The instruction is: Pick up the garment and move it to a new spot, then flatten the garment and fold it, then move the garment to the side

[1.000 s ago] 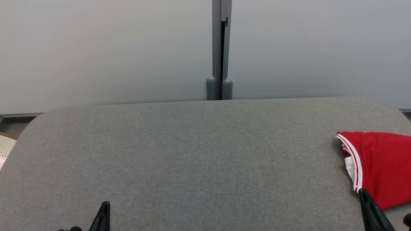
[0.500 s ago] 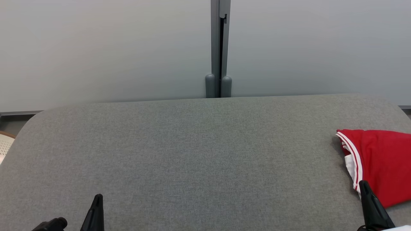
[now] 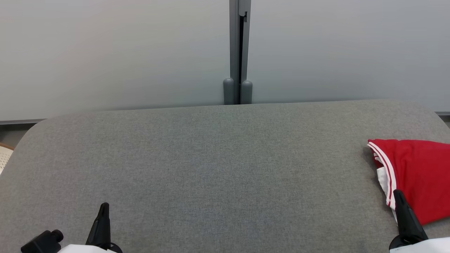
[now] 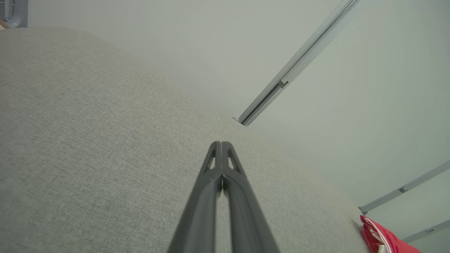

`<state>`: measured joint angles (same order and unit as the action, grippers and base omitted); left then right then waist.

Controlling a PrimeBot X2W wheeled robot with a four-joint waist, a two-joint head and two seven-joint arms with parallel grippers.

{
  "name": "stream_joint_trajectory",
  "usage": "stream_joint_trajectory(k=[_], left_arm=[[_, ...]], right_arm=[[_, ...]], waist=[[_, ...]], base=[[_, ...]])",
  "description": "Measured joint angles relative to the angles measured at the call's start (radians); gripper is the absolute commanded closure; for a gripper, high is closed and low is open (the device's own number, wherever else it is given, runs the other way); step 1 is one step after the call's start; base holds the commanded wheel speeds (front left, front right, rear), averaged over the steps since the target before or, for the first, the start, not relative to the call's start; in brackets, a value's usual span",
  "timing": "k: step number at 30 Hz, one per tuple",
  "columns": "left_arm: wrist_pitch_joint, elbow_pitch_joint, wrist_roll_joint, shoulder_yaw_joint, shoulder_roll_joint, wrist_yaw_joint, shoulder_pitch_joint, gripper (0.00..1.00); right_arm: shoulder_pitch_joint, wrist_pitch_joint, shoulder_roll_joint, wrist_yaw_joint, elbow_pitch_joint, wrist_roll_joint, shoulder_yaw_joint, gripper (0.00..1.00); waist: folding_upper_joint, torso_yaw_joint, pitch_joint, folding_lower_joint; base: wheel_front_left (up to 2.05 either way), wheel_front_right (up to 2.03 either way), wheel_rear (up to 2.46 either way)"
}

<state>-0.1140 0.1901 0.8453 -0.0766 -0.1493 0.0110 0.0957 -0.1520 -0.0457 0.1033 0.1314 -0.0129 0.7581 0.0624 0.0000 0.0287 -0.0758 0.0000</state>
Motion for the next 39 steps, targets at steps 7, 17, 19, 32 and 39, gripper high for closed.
stream_joint_trajectory(k=[7,17,19,32,39], left_arm=[[0.025,0.006,0.084,0.021,0.008,0.015,-0.021,1.00],[0.055,0.013,0.191,0.048,0.025,0.030,-0.047,1.00],[0.062,0.015,0.211,0.052,0.028,0.033,-0.049,1.00],[0.098,0.022,0.334,0.083,0.041,0.051,-0.085,1.00],[0.116,0.029,0.394,0.098,0.050,0.060,-0.102,1.00]], right_arm=[[0.028,-0.008,-0.006,-0.001,-0.024,0.092,0.004,1.00],[0.062,-0.017,-0.013,-0.001,-0.057,0.213,0.013,1.00],[0.071,-0.017,-0.015,-0.001,-0.065,0.236,0.014,1.00],[0.112,-0.027,-0.021,-0.001,-0.101,0.374,0.021,1.00],[0.133,-0.032,-0.026,-0.001,-0.119,0.442,0.024,1.00]], waist=[[0.0000,-0.002,0.006,0.0000],[0.0000,-0.005,0.014,0.0001],[0.0000,-0.006,0.016,0.0001],[0.0000,-0.010,0.027,0.0000],[0.0000,-0.012,0.033,0.0000]], base=[[0.00,0.00,0.00],[0.00,0.00,0.00],[0.00,0.00,0.00],[0.00,0.00,0.00],[0.00,0.00,0.00]])
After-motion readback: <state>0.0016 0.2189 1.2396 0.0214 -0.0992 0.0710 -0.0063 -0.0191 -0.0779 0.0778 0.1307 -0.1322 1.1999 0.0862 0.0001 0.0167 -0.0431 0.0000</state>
